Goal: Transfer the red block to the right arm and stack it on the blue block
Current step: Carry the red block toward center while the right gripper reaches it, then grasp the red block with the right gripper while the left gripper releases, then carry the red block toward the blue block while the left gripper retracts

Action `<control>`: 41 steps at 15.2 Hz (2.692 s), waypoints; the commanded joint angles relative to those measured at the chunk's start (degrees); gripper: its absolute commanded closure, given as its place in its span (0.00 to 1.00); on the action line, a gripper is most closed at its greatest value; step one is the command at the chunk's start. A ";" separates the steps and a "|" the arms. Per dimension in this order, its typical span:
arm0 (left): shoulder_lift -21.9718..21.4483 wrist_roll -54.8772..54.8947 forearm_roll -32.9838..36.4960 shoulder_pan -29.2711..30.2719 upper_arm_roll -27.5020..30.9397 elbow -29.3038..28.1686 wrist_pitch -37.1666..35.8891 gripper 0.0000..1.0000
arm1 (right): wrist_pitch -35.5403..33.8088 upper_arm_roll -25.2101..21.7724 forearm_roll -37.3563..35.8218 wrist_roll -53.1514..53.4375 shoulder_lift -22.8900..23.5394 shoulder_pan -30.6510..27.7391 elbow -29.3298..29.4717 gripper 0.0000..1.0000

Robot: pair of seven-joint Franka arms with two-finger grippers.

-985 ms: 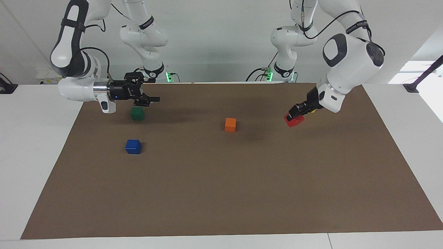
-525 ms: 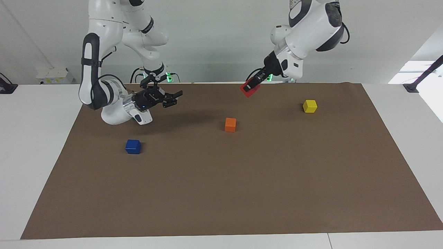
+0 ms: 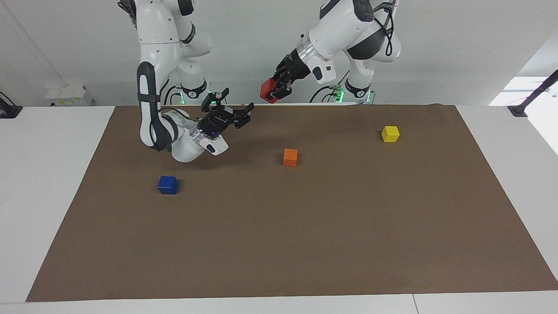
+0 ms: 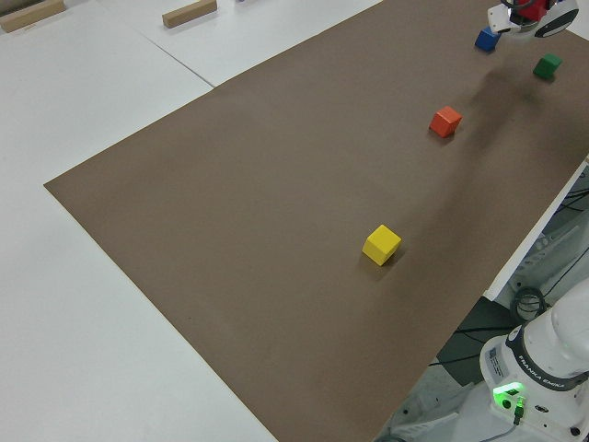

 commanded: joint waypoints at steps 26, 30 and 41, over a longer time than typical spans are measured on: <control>-3.59 -2.67 -0.68 -6.19 0.80 -10.29 16.98 0.00 | 0.39 3.63 0.95 -9.91 3.50 2.58 0.60 1.00; -4.90 -2.58 0.90 -4.61 1.07 -9.76 11.89 0.00 | 0.39 3.63 0.95 -8.94 3.15 2.40 0.78 1.00; -9.83 23.49 2.22 20.60 1.33 -10.46 -6.74 0.00 | 3.81 3.37 -1.06 -1.92 -1.58 -1.02 1.31 1.00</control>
